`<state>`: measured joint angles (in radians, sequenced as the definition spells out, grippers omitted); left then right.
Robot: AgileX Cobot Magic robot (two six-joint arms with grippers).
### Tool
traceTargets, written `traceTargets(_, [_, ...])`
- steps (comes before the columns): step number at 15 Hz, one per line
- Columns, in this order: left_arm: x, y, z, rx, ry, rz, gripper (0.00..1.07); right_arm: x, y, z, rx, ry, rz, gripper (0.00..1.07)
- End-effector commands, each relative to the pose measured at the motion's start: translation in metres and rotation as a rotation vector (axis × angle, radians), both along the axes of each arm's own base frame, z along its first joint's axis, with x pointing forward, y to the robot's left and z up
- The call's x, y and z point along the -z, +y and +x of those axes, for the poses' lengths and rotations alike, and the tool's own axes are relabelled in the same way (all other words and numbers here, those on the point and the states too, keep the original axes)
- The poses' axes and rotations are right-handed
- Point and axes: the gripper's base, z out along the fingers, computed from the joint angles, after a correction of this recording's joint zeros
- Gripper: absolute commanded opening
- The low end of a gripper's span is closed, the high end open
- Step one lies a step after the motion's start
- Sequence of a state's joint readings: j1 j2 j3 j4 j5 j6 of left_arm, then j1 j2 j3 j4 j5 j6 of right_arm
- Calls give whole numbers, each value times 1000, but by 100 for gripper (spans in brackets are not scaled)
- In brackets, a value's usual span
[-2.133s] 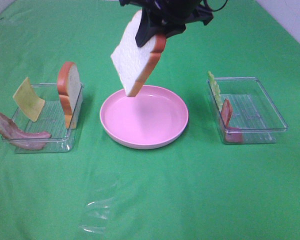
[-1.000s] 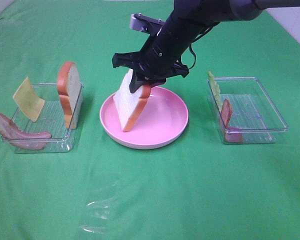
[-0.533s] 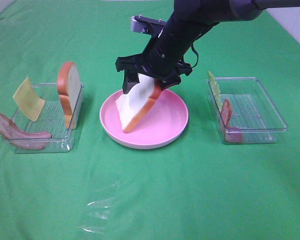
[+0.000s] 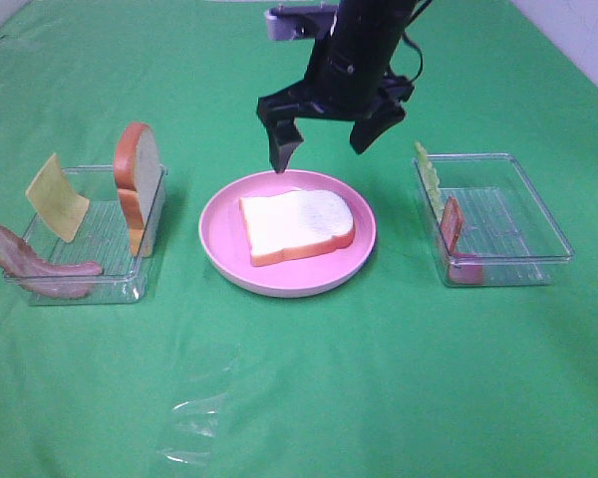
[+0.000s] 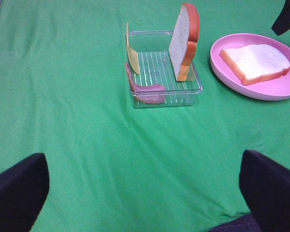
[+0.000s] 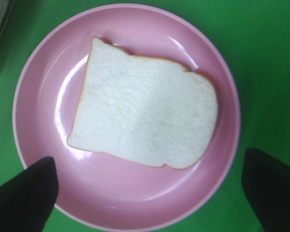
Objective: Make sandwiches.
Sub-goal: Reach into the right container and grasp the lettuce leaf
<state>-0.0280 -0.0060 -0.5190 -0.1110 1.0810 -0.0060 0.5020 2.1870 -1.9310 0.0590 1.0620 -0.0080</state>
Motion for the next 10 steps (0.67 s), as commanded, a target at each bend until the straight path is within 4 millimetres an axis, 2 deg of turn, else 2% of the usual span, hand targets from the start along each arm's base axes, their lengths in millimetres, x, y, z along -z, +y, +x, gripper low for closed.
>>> traceTargets(1, [0,0,-2,-3,-18,-6,100,-64,-11,-4,1,-58,-65,99])
traceTargets(2, [0,0,-2,-3,-18,-6,100,-77,-16,-4,6,-75,-104,99])
traceTargets(4, [0,0,-2,-3,-18,-6,100,-90,-24,-3,25,-130,-147,99])
traceTargets(8, [0,0,-2,-3,-18,-6,100,-92,-38,2,68,-145,-184,98])
traceTargets(10, [0,0,-2,-3,-18,-6,100,-84,-53,8,104,-118,-196,98])
